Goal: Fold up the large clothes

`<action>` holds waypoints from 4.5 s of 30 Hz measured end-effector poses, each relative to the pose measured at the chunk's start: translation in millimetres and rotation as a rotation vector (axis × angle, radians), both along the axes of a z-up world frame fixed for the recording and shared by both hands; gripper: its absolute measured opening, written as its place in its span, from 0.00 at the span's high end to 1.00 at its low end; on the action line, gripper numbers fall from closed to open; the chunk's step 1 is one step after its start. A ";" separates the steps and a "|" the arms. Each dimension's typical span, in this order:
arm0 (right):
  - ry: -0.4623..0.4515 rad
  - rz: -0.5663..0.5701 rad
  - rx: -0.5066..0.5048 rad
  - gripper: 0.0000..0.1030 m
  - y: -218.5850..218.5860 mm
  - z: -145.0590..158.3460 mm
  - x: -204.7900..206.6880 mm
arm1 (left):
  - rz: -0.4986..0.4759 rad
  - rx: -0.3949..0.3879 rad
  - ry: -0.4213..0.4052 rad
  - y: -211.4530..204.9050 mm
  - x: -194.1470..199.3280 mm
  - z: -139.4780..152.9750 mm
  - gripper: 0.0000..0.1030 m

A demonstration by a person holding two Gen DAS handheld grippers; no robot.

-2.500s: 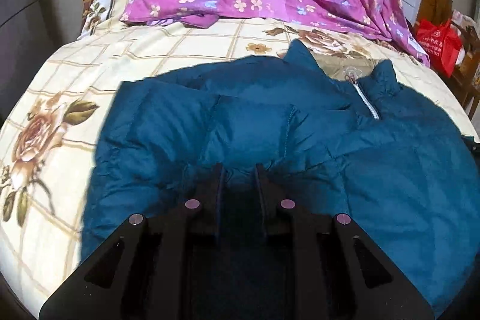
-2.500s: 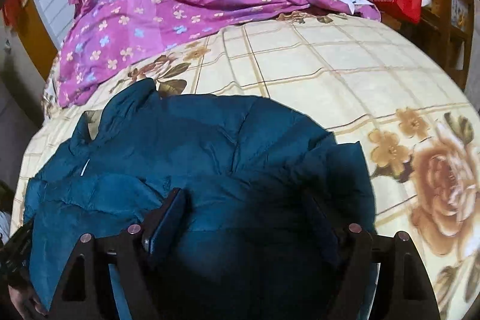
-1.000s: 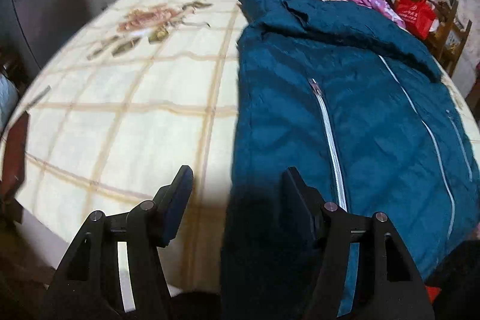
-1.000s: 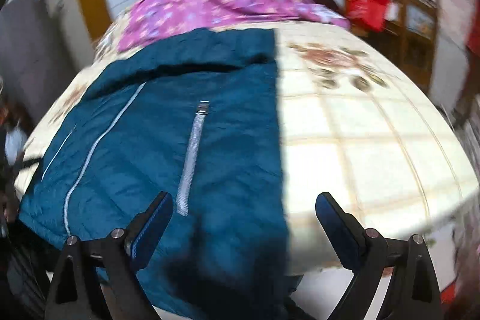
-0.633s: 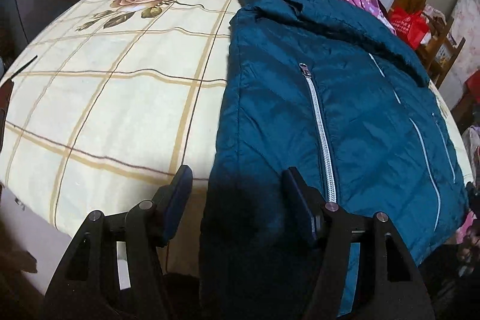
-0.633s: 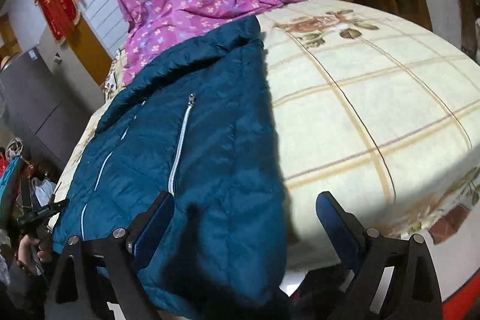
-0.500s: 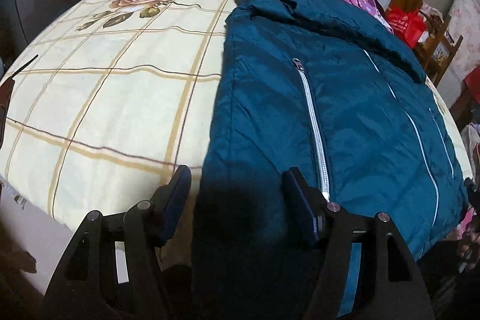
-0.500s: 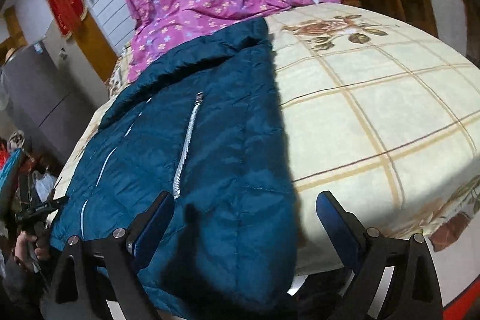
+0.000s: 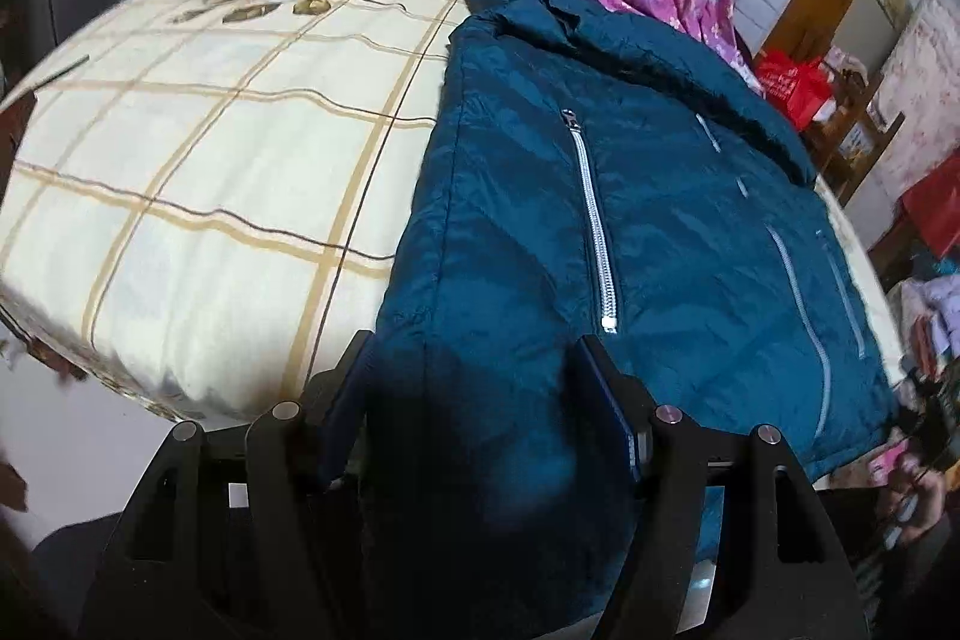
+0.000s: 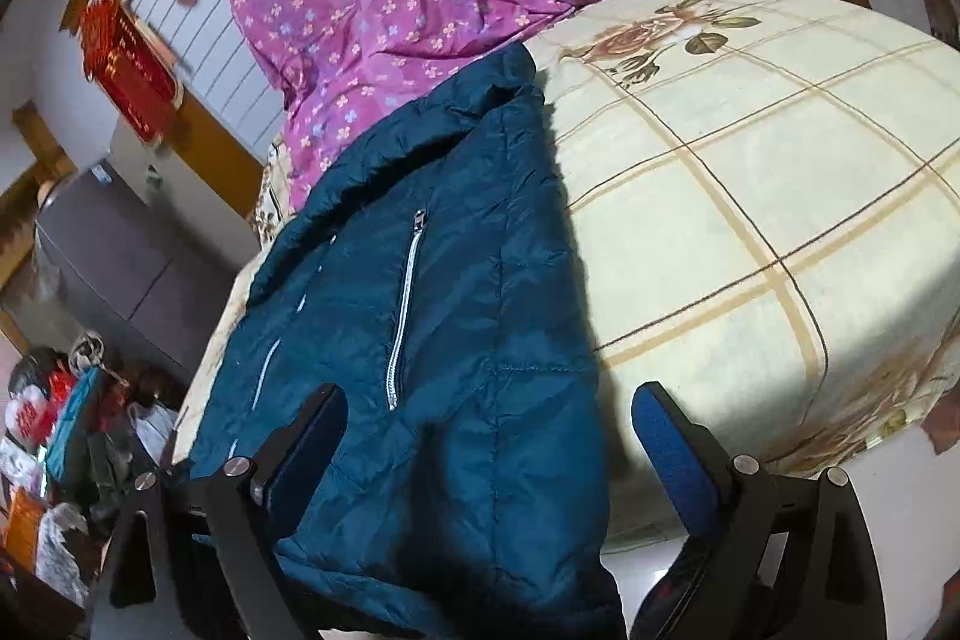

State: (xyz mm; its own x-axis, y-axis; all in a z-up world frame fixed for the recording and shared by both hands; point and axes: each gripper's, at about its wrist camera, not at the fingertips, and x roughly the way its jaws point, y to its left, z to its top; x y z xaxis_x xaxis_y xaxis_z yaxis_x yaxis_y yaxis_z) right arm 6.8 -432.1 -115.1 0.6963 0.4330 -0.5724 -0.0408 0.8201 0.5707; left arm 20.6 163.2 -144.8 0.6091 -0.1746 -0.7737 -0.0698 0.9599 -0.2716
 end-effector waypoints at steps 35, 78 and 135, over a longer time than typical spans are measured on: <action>0.164 0.097 0.139 0.07 11.8 -22.3 -5.9 | 0.082 -0.005 0.009 12.3 -27.0 0.0 0.34; 0.022 0.122 0.219 0.19 18.5 -12.7 -9.0 | -0.245 -0.325 0.059 -5.8 1.3 2.0 0.46; -0.262 0.083 -0.224 0.88 42.0 99.6 -99.6 | -0.097 -0.376 -0.287 28.3 -95.3 103.7 0.91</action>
